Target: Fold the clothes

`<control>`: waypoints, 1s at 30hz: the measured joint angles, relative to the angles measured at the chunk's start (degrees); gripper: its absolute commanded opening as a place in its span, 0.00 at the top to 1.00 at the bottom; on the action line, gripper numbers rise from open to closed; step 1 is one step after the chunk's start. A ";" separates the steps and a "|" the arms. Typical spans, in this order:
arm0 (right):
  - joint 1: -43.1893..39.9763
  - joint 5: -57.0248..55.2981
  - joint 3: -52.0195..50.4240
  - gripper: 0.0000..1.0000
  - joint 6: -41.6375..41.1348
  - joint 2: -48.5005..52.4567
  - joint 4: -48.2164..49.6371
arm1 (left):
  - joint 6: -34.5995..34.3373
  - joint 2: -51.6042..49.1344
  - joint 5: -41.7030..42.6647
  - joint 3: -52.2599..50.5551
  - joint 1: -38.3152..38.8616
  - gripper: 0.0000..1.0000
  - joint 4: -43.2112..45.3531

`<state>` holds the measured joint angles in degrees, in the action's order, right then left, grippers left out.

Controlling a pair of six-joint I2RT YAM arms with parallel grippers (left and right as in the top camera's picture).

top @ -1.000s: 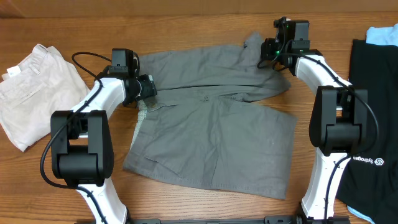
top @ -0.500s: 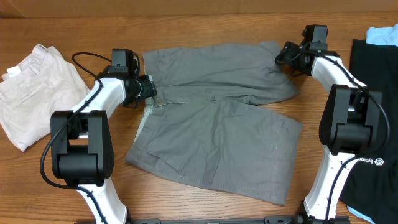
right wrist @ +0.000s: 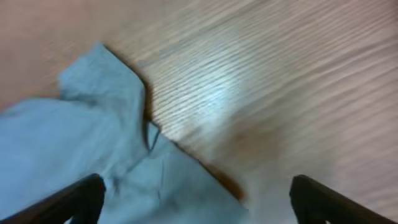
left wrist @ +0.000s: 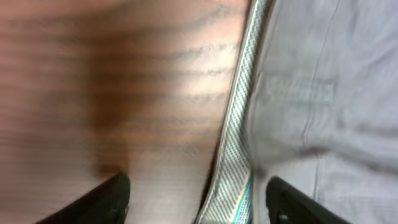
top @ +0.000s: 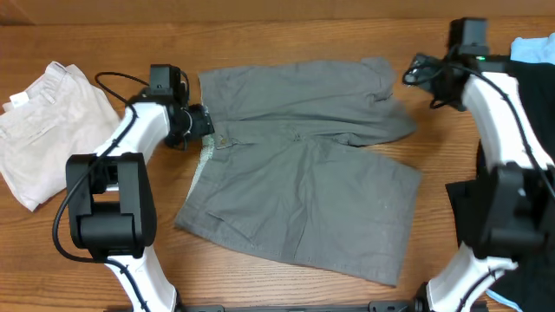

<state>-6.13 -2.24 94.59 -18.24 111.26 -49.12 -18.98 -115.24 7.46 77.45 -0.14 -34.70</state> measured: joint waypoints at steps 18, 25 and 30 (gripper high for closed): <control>-13.86 11.19 -0.79 0.00 0.07 -6.14 -31.10 | 0.70 9.38 1.53 9.62 -0.22 0.16 -46.53; -14.03 12.48 -10.40 0.00 -0.20 -18.08 -28.83 | 0.72 14.91 1.75 6.14 0.85 0.15 -44.76; -13.73 15.37 -20.76 0.00 -0.85 -28.72 -25.00 | 0.50 25.44 1.97 -1.16 3.17 0.11 -38.73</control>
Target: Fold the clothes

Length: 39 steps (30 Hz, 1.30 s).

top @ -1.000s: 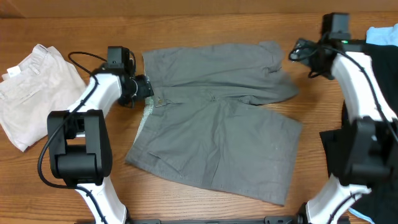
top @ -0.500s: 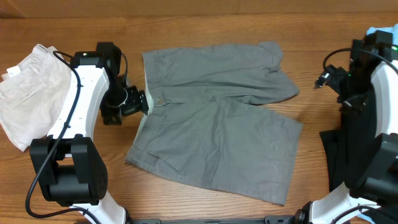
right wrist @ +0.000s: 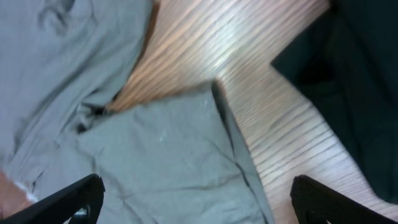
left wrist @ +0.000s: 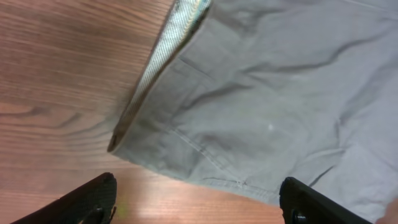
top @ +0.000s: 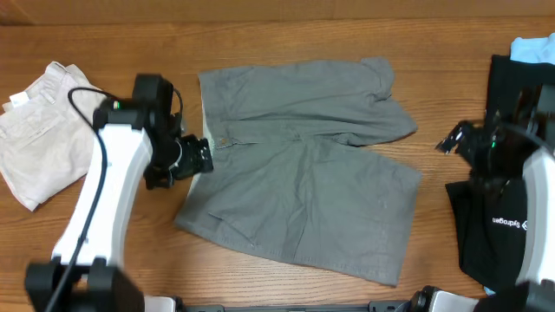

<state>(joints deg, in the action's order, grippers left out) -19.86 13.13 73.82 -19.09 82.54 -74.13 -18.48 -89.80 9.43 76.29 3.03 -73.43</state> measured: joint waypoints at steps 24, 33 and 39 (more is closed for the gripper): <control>11.82 9.55 -28.30 0.82 -3.54 8.13 22.49 | -3.65 1.99 8.90 -33.24 8.90 0.36 39.78; 11.69 10.97 -28.87 0.78 -5.09 12.33 27.78 | -7.58 2.82 8.41 -37.64 8.90 0.33 50.31; 11.76 17.14 -27.80 0.78 -5.35 15.37 35.93 | -8.68 2.89 6.49 -39.04 8.90 0.33 56.98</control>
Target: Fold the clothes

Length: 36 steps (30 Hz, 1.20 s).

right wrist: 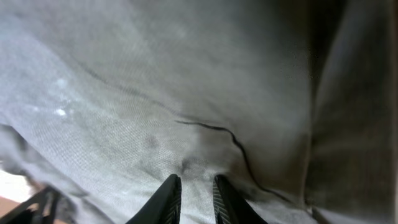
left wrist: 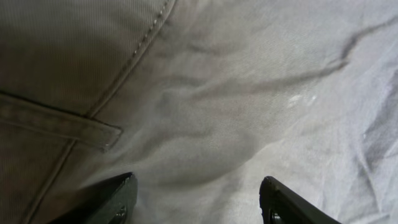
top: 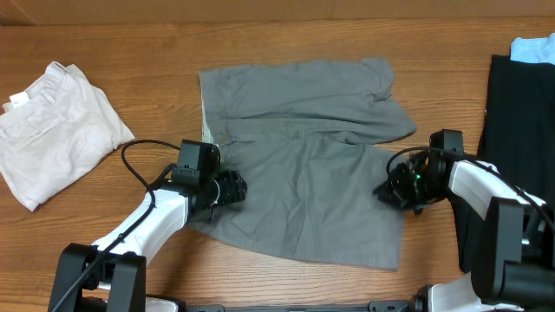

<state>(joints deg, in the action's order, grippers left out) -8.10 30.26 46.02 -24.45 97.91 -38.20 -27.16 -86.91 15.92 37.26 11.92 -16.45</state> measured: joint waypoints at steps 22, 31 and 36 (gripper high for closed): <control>0.33 -10.23 13.33 0.36 -0.24 4.33 2.03 | -1.49 -11.32 0.87 5.75 -0.83 0.29 17.94; -0.42 -17.79 22.36 0.14 1.77 -2.89 -10.88 | 2.78 -2.75 1.86 18.49 -4.50 0.00 -16.98; -1.64 -19.17 23.21 0.14 2.03 -7.96 -16.11 | -2.64 6.27 -3.39 21.81 -8.28 0.00 -32.52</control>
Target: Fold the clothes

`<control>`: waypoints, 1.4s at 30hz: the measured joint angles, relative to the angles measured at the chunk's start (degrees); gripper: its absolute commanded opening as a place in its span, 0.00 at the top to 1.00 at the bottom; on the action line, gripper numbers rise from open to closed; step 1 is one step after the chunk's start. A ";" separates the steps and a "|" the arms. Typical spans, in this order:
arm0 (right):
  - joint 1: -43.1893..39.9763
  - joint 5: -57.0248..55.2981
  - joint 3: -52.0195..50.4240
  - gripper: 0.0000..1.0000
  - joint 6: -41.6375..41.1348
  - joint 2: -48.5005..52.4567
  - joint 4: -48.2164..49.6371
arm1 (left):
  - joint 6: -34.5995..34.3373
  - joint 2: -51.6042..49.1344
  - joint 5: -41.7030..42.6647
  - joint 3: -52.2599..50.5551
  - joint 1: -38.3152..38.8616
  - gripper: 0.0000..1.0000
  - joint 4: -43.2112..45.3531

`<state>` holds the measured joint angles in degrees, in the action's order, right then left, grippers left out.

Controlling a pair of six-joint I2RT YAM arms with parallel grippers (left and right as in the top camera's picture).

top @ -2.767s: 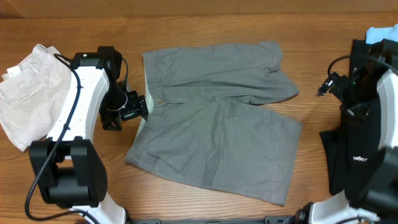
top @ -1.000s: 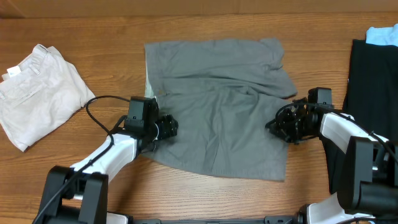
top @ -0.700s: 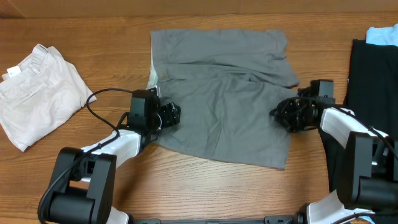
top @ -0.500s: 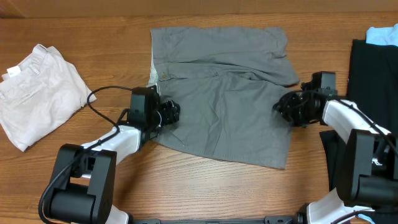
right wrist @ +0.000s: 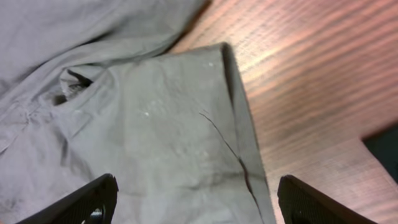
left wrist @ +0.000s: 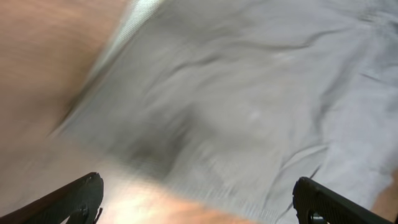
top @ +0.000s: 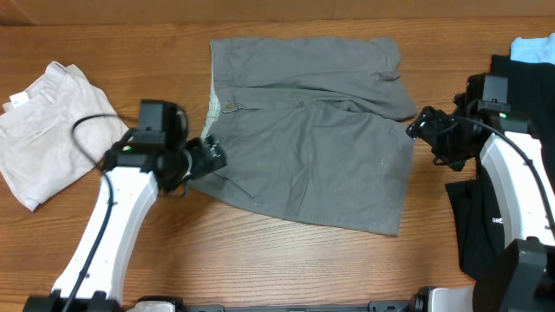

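Grey-green shorts (top: 312, 130) lie spread flat in the middle of the table, waistband to the left and legs to the right. My left gripper (top: 211, 156) hovers open at the near left corner of the shorts, with cloth and table below it in the blurred left wrist view (left wrist: 198, 205). My right gripper (top: 425, 130) is open beside the right leg hem; the right wrist view (right wrist: 198, 199) shows the hem (right wrist: 233, 106) and bare wood. Neither gripper holds cloth.
A folded beige garment (top: 48, 121) lies at the far left. A black garment (top: 512, 165) and a light blue item (top: 531, 48) lie along the right edge. Bare wooden table (top: 260, 269) runs in front of the shorts.
The shorts now lie farther back on the table. Both grippers, which were down on the cloth, are off it and open at the shorts' left and right edges.
First my left gripper was at the waistband and my right by the upper leg hem. Then both were nearer the front, off the shorts. Then both were down on the lower half of the shorts. Now the shorts sit farther back and the grippers are open.
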<state>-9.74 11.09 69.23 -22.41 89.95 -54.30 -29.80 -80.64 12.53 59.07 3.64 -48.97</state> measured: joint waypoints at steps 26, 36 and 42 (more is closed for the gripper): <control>-0.31 -0.90 0.04 0.13 -0.02 0.07 -6.47 | -10.60 -13.16 -7.28 -11.34 -2.25 0.96 18.29; -0.31 -0.72 0.04 0.04 -2.91 0.07 -15.10 | -10.56 -13.51 -7.21 -10.80 -2.29 0.95 14.62; -0.35 3.98 -4.87 0.04 -8.79 -0.72 -14.05 | -10.51 -13.51 -7.13 -10.75 -2.29 0.93 14.36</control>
<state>-10.09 15.07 64.36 -31.20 89.23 -68.36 -40.32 -94.15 5.41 48.31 1.34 -34.61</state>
